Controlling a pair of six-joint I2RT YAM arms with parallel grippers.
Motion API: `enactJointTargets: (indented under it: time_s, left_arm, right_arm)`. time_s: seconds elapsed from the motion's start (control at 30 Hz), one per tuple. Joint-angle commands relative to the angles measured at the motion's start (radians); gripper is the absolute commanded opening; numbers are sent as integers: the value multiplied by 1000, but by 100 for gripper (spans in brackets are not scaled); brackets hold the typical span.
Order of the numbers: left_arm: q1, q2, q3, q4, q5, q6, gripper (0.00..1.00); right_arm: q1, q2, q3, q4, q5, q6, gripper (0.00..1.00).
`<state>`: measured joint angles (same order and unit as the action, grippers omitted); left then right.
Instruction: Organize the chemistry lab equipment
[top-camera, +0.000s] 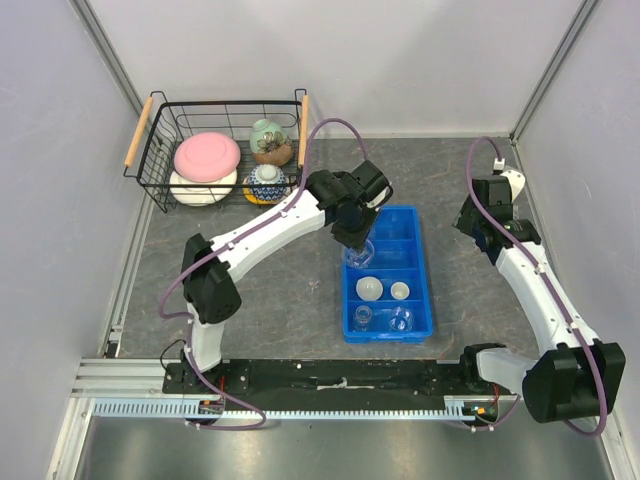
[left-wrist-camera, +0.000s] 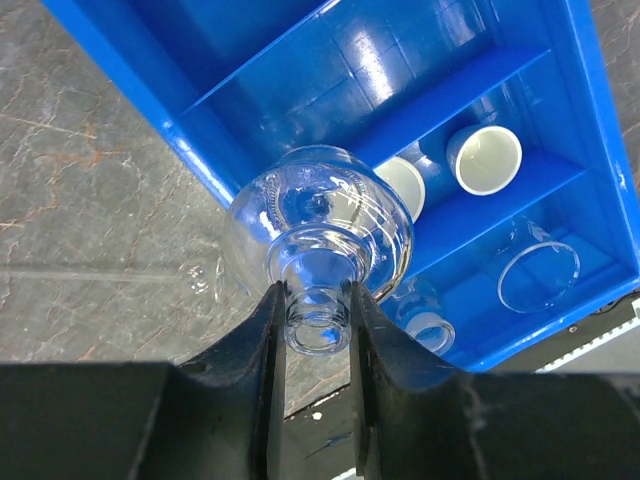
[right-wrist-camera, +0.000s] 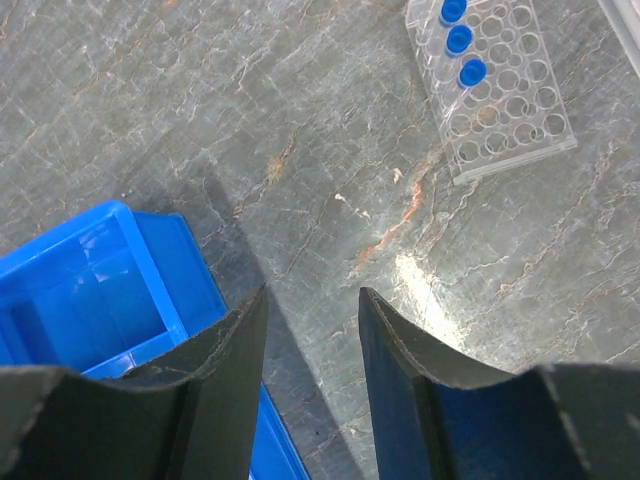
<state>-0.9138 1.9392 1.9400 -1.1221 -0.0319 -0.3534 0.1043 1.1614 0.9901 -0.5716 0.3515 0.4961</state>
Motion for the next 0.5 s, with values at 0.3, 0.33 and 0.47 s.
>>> enactJointTargets:
  time_s: [0.3,0.33,0.47]
  left_arm:
    - [-5,92,24,116,29,34,2]
    - [-5,102,25,116,29,34,2]
    - [-5,132,25,128,29,36,2]
  right_arm:
    - [-5,-81,-51,24,-39,-17,49]
    - [-6,-83,-51,22,-40,-19,49]
    - [-5,-91,-62,22,-46,-24,49]
